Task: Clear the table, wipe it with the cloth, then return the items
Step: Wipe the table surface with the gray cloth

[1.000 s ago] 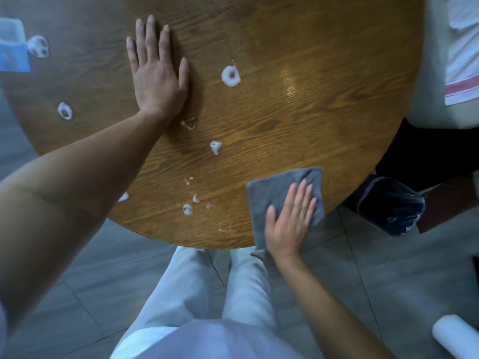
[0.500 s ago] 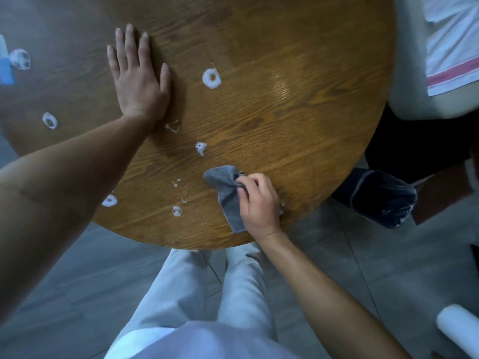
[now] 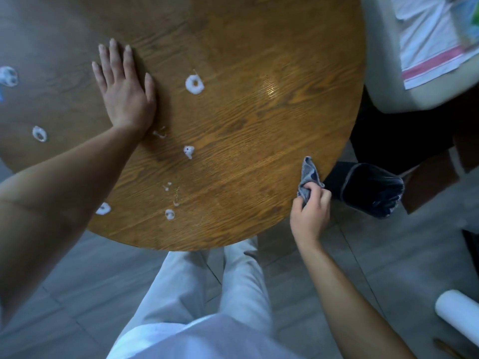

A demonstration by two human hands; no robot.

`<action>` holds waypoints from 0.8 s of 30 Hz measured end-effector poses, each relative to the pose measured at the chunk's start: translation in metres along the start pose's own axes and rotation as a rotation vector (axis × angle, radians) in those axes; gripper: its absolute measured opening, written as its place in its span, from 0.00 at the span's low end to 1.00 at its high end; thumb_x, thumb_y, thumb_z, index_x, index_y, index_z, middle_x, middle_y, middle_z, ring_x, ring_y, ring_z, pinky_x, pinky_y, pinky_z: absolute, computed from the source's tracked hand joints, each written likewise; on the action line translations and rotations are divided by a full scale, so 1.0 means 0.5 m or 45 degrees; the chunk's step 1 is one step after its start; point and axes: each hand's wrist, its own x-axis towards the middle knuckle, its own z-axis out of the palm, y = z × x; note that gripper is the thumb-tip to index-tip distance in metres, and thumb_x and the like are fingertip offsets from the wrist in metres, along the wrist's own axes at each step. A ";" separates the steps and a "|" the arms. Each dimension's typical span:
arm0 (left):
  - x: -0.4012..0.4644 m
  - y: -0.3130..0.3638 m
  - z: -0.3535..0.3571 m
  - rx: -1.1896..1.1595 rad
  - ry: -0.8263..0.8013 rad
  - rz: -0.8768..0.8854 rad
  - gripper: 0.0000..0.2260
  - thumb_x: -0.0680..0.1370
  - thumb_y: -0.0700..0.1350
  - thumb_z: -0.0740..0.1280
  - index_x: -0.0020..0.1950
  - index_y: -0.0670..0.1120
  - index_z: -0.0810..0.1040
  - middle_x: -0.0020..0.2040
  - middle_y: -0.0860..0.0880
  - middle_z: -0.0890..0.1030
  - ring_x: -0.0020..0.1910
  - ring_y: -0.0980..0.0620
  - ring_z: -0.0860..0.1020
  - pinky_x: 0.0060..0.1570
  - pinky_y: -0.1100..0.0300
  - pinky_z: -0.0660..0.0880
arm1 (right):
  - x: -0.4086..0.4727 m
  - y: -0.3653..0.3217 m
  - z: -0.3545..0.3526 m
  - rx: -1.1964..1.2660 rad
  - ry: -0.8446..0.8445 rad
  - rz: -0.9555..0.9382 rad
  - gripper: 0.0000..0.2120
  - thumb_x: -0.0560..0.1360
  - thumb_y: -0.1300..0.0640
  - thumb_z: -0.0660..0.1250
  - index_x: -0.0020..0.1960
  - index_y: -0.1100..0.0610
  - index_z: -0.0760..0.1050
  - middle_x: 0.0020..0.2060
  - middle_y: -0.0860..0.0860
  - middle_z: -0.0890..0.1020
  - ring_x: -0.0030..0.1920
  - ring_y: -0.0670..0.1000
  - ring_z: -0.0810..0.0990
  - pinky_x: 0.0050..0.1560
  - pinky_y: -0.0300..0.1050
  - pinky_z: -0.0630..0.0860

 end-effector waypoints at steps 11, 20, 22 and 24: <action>0.002 0.000 -0.006 -0.030 -0.004 -0.010 0.30 0.84 0.57 0.52 0.84 0.45 0.56 0.85 0.44 0.51 0.84 0.42 0.47 0.82 0.43 0.42 | -0.084 -0.112 0.030 0.214 -0.194 -0.093 0.11 0.68 0.64 0.68 0.50 0.56 0.79 0.45 0.49 0.78 0.43 0.55 0.79 0.46 0.54 0.78; -0.002 -0.056 -0.022 -0.122 0.024 0.028 0.23 0.85 0.55 0.55 0.81 0.53 0.64 0.85 0.43 0.52 0.84 0.38 0.47 0.82 0.44 0.46 | 0.127 -0.398 -0.058 0.516 0.258 -0.565 0.10 0.72 0.64 0.68 0.51 0.59 0.83 0.48 0.53 0.80 0.44 0.54 0.80 0.48 0.46 0.77; 0.000 -0.067 -0.023 -0.111 0.031 0.050 0.23 0.85 0.54 0.56 0.80 0.53 0.65 0.85 0.43 0.52 0.84 0.38 0.47 0.82 0.43 0.45 | 0.171 -0.466 -0.046 0.424 0.336 -0.768 0.09 0.73 0.63 0.68 0.52 0.58 0.84 0.48 0.54 0.82 0.47 0.56 0.81 0.50 0.49 0.77; 0.005 -0.076 -0.025 -0.100 0.043 0.059 0.24 0.85 0.54 0.56 0.81 0.53 0.65 0.85 0.42 0.53 0.84 0.38 0.48 0.82 0.43 0.45 | 0.209 -0.527 -0.016 0.315 0.373 -0.912 0.09 0.73 0.61 0.69 0.51 0.55 0.84 0.48 0.52 0.83 0.48 0.56 0.80 0.49 0.51 0.76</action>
